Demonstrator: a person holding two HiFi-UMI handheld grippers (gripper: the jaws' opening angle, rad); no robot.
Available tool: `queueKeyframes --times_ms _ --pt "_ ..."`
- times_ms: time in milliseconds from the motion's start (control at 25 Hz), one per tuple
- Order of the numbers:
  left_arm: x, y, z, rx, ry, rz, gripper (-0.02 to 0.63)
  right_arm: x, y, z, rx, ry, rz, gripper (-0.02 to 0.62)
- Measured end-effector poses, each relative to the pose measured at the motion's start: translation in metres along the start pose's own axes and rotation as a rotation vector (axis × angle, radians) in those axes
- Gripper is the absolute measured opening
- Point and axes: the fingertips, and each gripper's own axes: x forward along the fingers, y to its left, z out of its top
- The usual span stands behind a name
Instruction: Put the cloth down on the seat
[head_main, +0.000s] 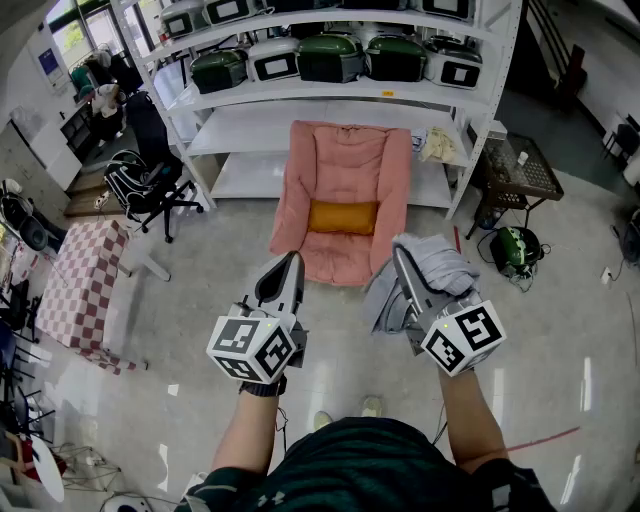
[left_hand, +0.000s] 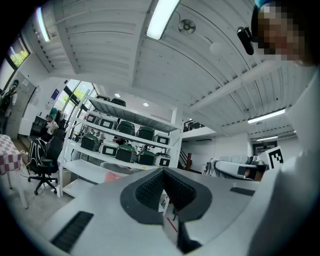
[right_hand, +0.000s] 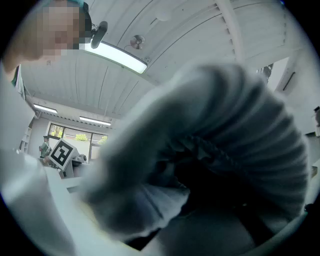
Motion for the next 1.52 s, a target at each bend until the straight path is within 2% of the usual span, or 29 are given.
queueKeyframes --times_ms 440,760,1000,1520 --pt "0.003 -0.01 -0.005 0.002 -0.001 -0.006 0.006 -0.01 -0.009 -0.001 -0.005 -0.002 -0.013 0.034" --pt "0.011 -0.014 -0.007 0.004 0.01 -0.009 0.006 -0.012 -0.024 0.0 0.03 -0.005 -0.039 0.035" --pt "0.018 -0.015 -0.008 0.013 0.012 0.013 0.006 -0.018 -0.041 -0.001 0.04 -0.005 -0.049 0.035" --pt "0.059 -0.05 -0.026 0.033 0.032 0.029 0.006 -0.043 -0.099 -0.01 0.068 -0.004 -0.048 0.035"
